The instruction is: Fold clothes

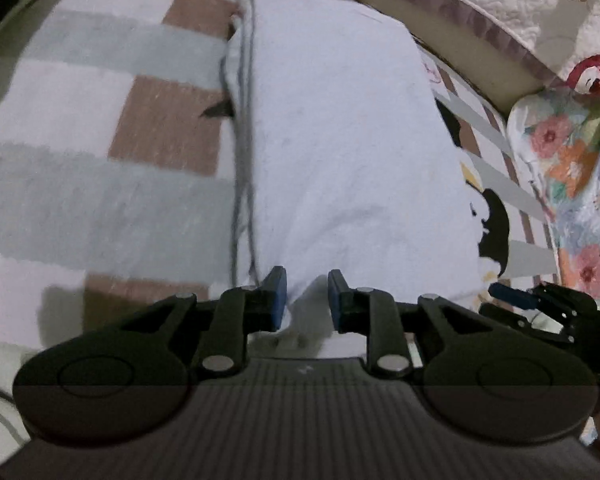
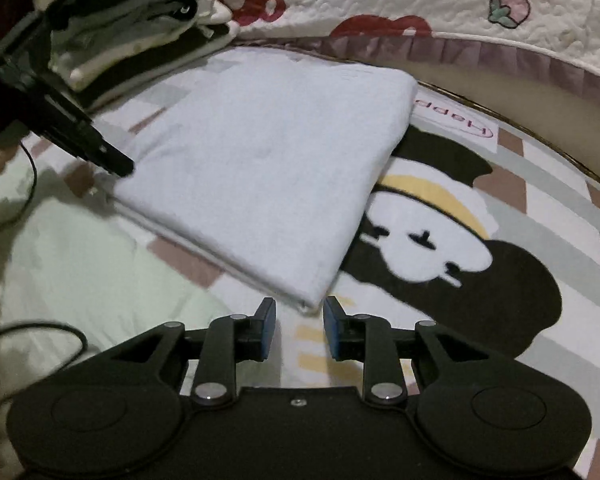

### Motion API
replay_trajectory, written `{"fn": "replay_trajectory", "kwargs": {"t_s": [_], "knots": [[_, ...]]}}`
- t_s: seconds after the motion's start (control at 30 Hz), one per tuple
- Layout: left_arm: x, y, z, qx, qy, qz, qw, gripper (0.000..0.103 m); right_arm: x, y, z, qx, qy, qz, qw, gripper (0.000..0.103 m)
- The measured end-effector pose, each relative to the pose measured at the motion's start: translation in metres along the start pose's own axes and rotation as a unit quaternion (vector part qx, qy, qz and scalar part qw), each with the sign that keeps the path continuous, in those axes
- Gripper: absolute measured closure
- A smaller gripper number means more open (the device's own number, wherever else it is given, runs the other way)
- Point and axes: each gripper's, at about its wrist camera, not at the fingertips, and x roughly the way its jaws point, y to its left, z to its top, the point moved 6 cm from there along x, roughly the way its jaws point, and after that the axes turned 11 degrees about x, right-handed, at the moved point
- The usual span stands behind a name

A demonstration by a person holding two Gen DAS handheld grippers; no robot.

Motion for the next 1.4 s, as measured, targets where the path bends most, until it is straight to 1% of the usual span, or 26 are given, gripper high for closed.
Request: {"fn": "replay_trajectory", "kwargs": {"t_s": [0.07, 0.17, 0.23, 0.3, 0.37, 0.4, 0.43, 0.47, 0.5, 0.53, 0.57, 0.6, 0.63, 0.67, 0.7, 0.73, 0.77, 0.8, 0.83, 0.9, 0.97, 1.03, 1.1, 1.23, 1.33, 1.4], "knots": [[0.0, -0.006, 0.002, 0.021, 0.003, 0.019, 0.9996, 0.081, 0.002, -0.005, 0.001, 0.013, -0.003, -0.006, 1.0, 0.071], [0.0, -0.018, 0.002, 0.058, 0.008, 0.049, 0.9971, 0.081, 0.0, -0.012, 0.002, 0.045, -0.009, 0.007, 0.999, 0.068], [0.002, -0.023, 0.002, 0.073, 0.01, 0.063, 0.9953, 0.081, 0.001, -0.013, 0.002, 0.067, -0.007, 0.017, 0.998, 0.068], [0.001, -0.023, 0.003, 0.074, 0.01, 0.067, 0.995, 0.08, 0.003, -0.011, -0.001, 0.076, -0.003, 0.026, 0.997, 0.068], [-0.002, -0.02, 0.002, 0.06, 0.004, 0.07, 0.9958, 0.08, 0.006, -0.006, -0.006, 0.071, 0.0, 0.026, 0.997, 0.067], [-0.004, -0.017, 0.003, 0.048, -0.002, 0.07, 0.9963, 0.08, 0.007, -0.007, -0.007, 0.084, -0.001, 0.03, 0.996, 0.067], [-0.005, -0.014, 0.004, 0.037, -0.008, 0.071, 0.9968, 0.079, 0.008, -0.009, -0.007, 0.11, -0.005, 0.039, 0.993, 0.066], [-0.014, -0.007, 0.006, 0.017, -0.032, 0.07, 0.9969, 0.069, 0.009, -0.011, -0.007, 0.136, -0.008, 0.048, 0.989, 0.062], [-0.024, 0.0, 0.01, -0.004, -0.06, 0.067, 0.9959, 0.056, 0.009, -0.014, -0.007, 0.162, -0.012, 0.057, 0.985, 0.058], [-0.034, 0.007, 0.013, -0.025, -0.087, 0.065, 0.9938, 0.054, 0.01, -0.016, -0.007, 0.188, -0.016, 0.065, 0.98, 0.048], [-0.039, 0.006, 0.015, -0.025, -0.102, 0.057, 0.9928, 0.052, 0.01, -0.018, -0.007, 0.213, -0.019, 0.074, 0.974, 0.044], [-0.042, 0.003, 0.016, -0.022, -0.117, 0.047, 0.9918, 0.052, 0.011, -0.017, -0.007, 0.214, -0.022, 0.074, 0.974, 0.044], [-0.046, 0.001, 0.018, -0.019, -0.131, 0.038, 0.9905, 0.052, 0.013, -0.013, -0.006, 0.194, -0.023, 0.067, 0.978, 0.046], [-0.05, -0.002, 0.02, -0.016, -0.145, 0.028, 0.9889, 0.051, 0.014, -0.009, -0.005, 0.174, -0.024, 0.06, 0.983, 0.054], [-0.044, -0.011, 0.02, 0.01, -0.135, 0.03, 0.9903, 0.051, 0.015, -0.005, -0.005, 0.15, -0.025, 0.048, 0.987, 0.063], [-0.037, -0.022, 0.021, 0.039, -0.122, 0.034, 0.9911, 0.051, 0.014, -0.003, -0.002, 0.138, -0.031, 0.041, 0.989, 0.081], [-0.031, -0.032, 0.022, 0.07, -0.113, 0.039, 0.9904, 0.051, 0.01, -0.003, 0.003, 0.137, -0.039, 0.042, 0.989, 0.093], [-0.027, -0.042, 0.022, 0.098, -0.108, 0.043, 0.9884, 0.05, 0.006, -0.003, 0.007, 0.136, -0.048, 0.044, 0.989, 0.097], [-0.023, -0.052, 0.023, 0.125, -0.103, 0.046, 0.9857, 0.05, 0.003, -0.003, 0.012, 0.135, -0.056, 0.045, 0.988, 0.098], [-0.013, -0.069, 0.019, 0.171, -0.08, 0.041, 0.9811, 0.044, -0.005, -0.002, 0.021, 0.134, -0.073, 0.048, 0.987, 0.099], [-0.005, -0.085, 0.012, 0.213, -0.059, 0.037, 0.9746, 0.044, -0.013, -0.002, 0.03, 0.132, -0.09, 0.051, 0.986, 0.099], [0.001, -0.098, 0.003, 0.25, -0.043, 0.041, 0.9665, 0.044, -0.021, -0.002, 0.039, 0.13, -0.106, 0.053, 0.984, 0.099], [0.007, -0.109, -0.003, 0.286, -0.03, 0.051, 0.9563, 0.044, -0.029, -0.002, 0.048, 0.129, -0.123, 0.056, 0.982, 0.099], [0.016, -0.113, -0.003, 0.313, -0.029, 0.082, 0.9458, 0.041, -0.039, 0.002, 0.063, 0.128, -0.145, 0.061, 0.979, 0.099], [0.024, -0.115, -0.005, 0.322, -0.014, 0.1, 0.9414, 0.039, -0.042, 0.006, 0.073, 0.116, -0.154, 0.056, 0.98, 0.1], [0.025, -0.118, -0.008, 0.335, -0.014, 0.109, 0.9359, 0.039, -0.04, 0.007, 0.084, 0.107, -0.158, 0.055, 0.98, 0.1]]}}
